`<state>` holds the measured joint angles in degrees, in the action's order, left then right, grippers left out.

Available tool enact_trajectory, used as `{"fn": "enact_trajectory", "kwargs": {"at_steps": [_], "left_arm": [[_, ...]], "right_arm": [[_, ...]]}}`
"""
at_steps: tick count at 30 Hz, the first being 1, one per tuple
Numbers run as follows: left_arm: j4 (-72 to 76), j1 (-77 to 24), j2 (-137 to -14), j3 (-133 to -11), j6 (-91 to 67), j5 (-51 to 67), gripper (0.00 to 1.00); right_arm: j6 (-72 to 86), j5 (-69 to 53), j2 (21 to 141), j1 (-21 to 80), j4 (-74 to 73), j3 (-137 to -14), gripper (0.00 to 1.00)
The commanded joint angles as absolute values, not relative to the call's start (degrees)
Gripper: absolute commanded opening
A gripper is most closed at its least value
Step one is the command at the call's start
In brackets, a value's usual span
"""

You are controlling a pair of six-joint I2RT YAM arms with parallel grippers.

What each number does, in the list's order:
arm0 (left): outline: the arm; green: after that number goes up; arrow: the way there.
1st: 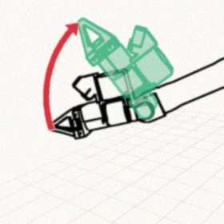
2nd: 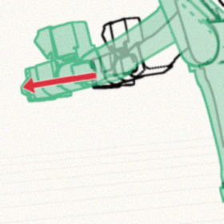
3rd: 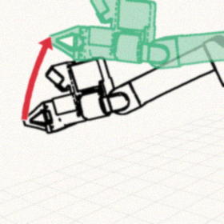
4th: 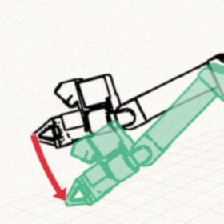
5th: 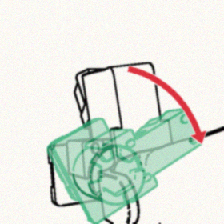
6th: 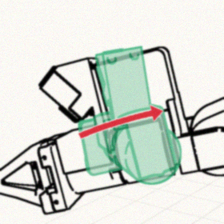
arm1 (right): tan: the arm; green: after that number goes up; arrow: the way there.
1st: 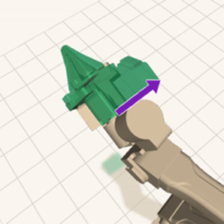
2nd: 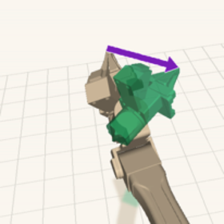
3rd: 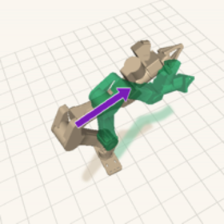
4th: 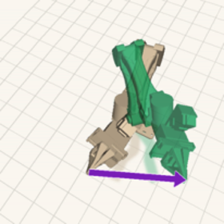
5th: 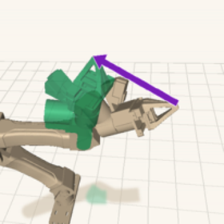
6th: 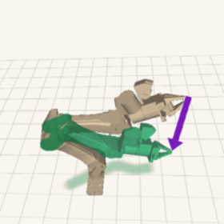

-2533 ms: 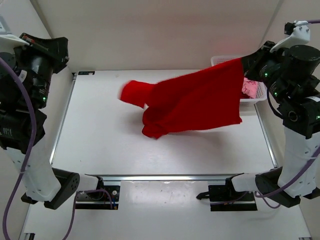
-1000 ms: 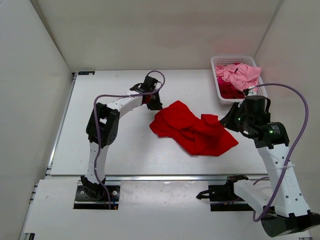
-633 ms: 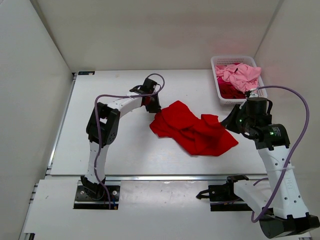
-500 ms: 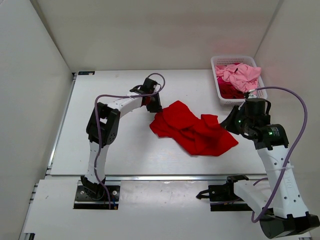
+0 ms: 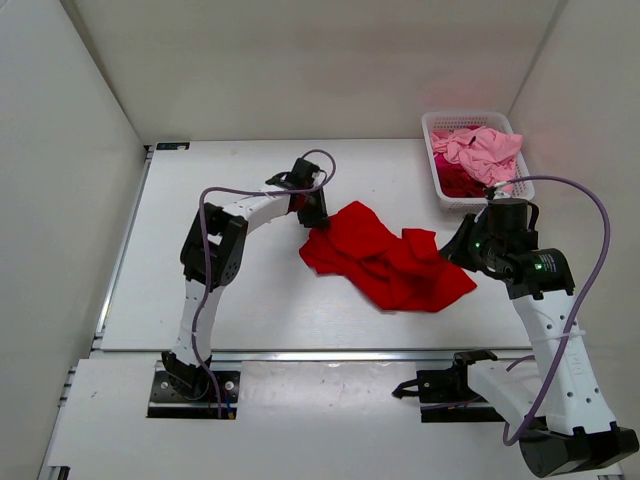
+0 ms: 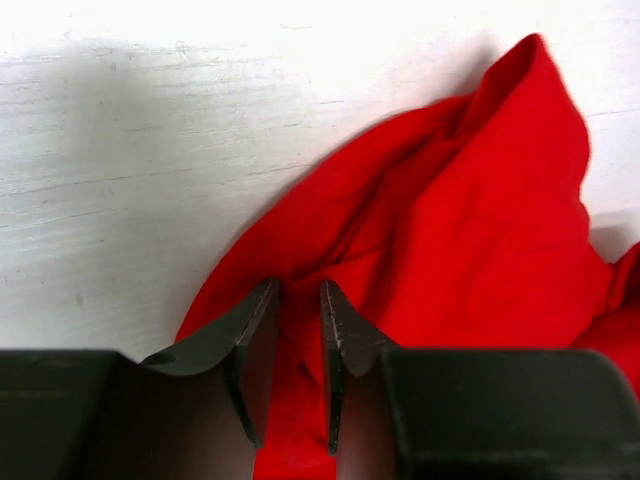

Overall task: Fold and stack the t-shirts
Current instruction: Flatten out the crumpled T-shirt at the center of the board.

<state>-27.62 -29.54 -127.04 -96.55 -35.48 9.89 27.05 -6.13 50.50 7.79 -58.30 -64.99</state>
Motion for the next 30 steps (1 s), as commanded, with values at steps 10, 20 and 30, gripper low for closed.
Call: {"fn": "enact_trajectory", "kwargs": {"at_steps": [10,20,30], "left_arm": [[-25.4,-28.5,-124.4,-94.9,-36.0,10.4,0.40],[-23.6,-30.4,-122.5,-90.9,-35.5,15.0,0.36],[-19.6,-28.7,-115.9,-85.2,-38.0,18.2,0.38]], "right_arm": [[26.9,-7.0,49.8,7.7,-57.7,-65.7,0.00],[26.5,-6.8,50.3,8.0,-57.0,-65.2,0.00],[26.9,-7.7,49.6,8.2,-56.3,-63.9,0.00]]}}
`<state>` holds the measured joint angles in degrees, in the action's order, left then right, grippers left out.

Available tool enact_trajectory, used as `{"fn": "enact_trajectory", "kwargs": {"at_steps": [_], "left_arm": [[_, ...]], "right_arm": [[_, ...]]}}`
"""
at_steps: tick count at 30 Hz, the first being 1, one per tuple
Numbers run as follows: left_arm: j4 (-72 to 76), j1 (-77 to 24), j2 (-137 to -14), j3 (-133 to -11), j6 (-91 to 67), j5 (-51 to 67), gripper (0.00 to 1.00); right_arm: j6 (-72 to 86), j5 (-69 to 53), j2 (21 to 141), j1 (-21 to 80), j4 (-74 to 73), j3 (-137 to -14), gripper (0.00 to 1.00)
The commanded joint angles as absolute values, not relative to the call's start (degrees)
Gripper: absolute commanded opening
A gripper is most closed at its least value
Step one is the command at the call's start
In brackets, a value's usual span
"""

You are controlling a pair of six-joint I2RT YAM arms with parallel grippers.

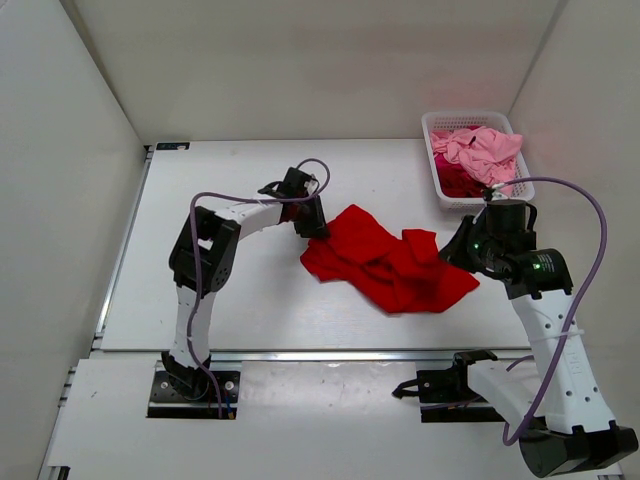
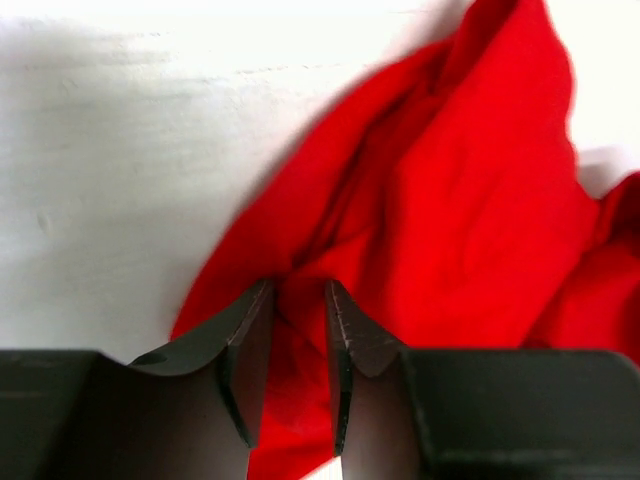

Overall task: Fold and stack the t-shirts
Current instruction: Flatten out the crumpled T-shirt at the center of the board.

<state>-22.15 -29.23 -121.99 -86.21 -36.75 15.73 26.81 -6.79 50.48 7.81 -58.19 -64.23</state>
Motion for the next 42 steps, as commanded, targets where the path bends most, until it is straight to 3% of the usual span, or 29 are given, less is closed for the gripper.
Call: {"fn": "enact_trajectory", "kwargs": {"at_steps": [1,12,32,42], "left_arm": [[-19.3,-28.5,-115.8,-84.6,-38.4,19.2,0.39],[-17.7,-28.6,-114.2,-79.5,-38.8,19.6,0.42],[-21.4,-28.8,-118.1,-85.9,-34.8,11.0,0.40],[-20.7,-30.2,-120.7,-87.7,-34.9,12.3,0.40]], "right_arm": [[26.8,-7.5,49.7,8.0,-56.2,-63.9,0.00],[26.1,-7.8,49.8,7.7,-56.2,-64.4,0.00],[27.1,-7.8,49.7,9.0,-56.2,-64.6,0.00],[27.0,-7.6,49.9,9.8,-56.8,-64.9,0.00]]}}
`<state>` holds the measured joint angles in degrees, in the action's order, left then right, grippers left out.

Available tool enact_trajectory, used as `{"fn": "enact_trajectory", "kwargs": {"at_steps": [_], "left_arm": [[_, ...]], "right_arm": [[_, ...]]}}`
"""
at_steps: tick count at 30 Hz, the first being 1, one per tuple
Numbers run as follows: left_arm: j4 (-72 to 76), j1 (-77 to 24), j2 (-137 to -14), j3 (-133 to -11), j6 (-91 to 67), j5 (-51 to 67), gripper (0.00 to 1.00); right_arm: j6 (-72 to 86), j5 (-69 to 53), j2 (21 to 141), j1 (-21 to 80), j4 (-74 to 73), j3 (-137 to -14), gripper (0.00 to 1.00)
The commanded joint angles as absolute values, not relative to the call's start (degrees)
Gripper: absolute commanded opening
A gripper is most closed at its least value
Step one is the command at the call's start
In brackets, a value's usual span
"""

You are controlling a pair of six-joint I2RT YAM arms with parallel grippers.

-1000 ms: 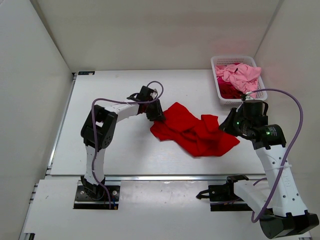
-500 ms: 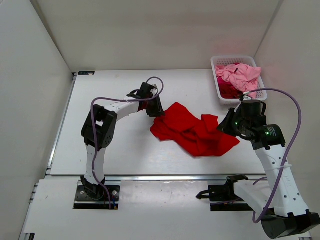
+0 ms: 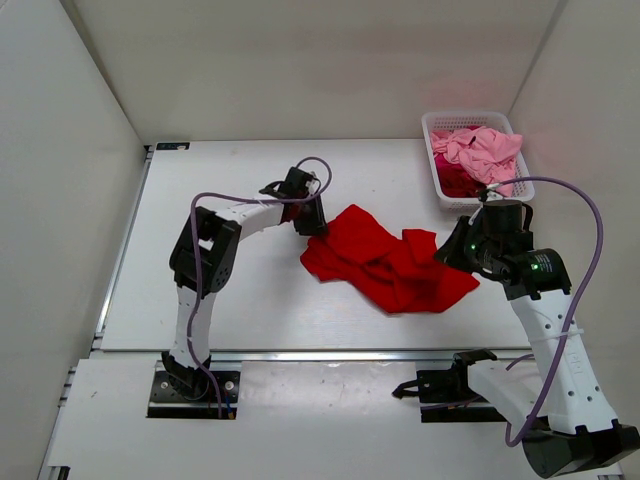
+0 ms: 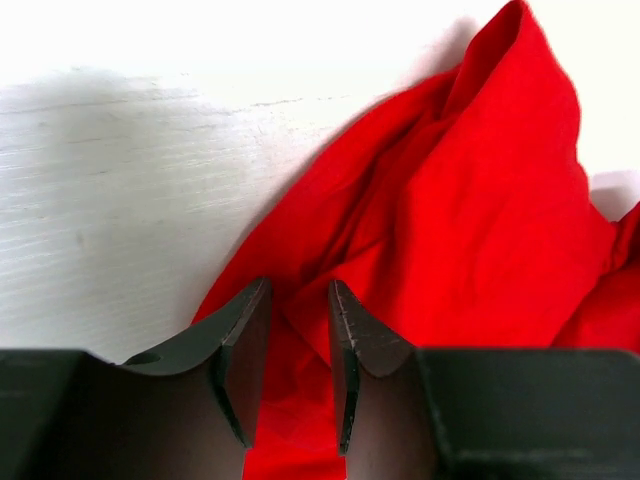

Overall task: Fold and stack the t-shirts
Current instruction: Flatten out the crumpled T-shirt at the center of the board.

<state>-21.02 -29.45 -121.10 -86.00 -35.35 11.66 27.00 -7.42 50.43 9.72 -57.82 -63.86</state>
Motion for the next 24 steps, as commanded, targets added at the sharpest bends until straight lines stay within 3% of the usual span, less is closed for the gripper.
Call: {"fn": "enact_trajectory", "kwargs": {"at_steps": [1,24], "left_arm": [[-21.0,-30.3,-120.7,-87.8,-34.6,12.5,0.40],[-14.7,-30.6,-115.2,-80.0,-38.2,16.8,0.36]], "right_arm": [[27.1,-7.5,49.8,9.4,-56.6,-64.7,0.00],[27.0,-8.4,49.9,9.1,-55.5,-63.8,0.00]]}}
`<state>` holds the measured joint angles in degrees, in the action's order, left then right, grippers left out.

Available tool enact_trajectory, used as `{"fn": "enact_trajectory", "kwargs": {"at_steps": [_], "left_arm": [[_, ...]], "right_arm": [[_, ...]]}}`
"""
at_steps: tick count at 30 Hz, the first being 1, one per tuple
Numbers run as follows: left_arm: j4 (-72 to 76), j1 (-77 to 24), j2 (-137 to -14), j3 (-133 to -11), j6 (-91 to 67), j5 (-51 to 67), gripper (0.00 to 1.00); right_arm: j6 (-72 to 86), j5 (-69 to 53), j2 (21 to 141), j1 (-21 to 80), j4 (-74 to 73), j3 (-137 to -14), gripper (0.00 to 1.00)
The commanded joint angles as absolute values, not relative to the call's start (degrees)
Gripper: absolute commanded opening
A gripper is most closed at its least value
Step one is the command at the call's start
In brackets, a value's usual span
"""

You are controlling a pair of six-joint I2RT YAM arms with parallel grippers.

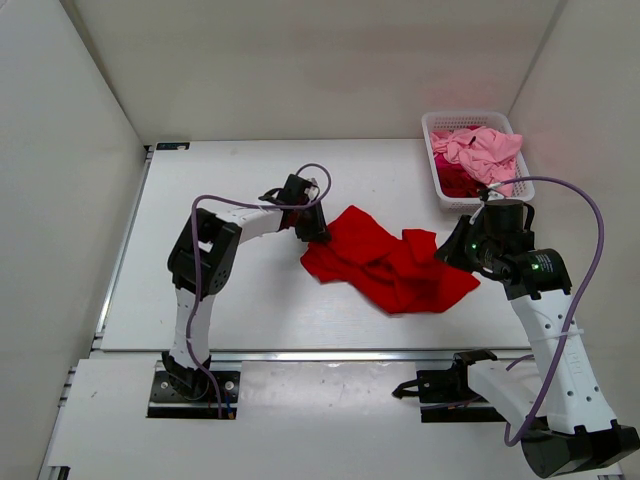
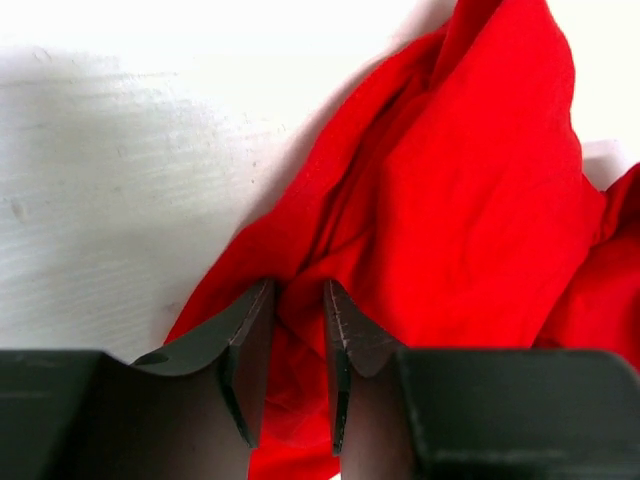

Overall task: Fold and stack the t-shirts
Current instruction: Flatten out the crumpled T-shirt at the center of the board.

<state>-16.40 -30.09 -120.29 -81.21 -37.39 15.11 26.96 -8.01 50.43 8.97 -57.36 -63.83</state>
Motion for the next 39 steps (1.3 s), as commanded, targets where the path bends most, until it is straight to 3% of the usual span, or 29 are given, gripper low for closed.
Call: {"fn": "enact_trajectory", "kwargs": {"at_steps": [1,10,16,22,39], "left_arm": [[-14.6,-30.7,-115.1,-79.6,-38.4,16.5,0.37],[-13.1,-30.2,-112.8,-77.7,-39.6,17.0,0.35],[-12.0,-30.8,-112.3,-76.5,-40.1,17.0,0.28],[-11.9,-30.0,-113.0,-75.9,-40.0,18.2,0.42],[-12.7,-31.3,-115.6,-79.3,-39.2,12.2,0.36]], "right_arm": [[26.6,-8.3,49.8,9.4,-55.3,-64.0,0.00],[27.5,-8.3,49.8,10.5,-54.9,-63.3,0.00],[27.3,-8.6,49.7,9.8,-54.8,-63.5,0.00],[26.9,-8.4,49.6,9.6,-54.5,-63.4,0.00],[27.3,-8.2,49.7,10.5,-55.5,-63.9,0.00]]}}
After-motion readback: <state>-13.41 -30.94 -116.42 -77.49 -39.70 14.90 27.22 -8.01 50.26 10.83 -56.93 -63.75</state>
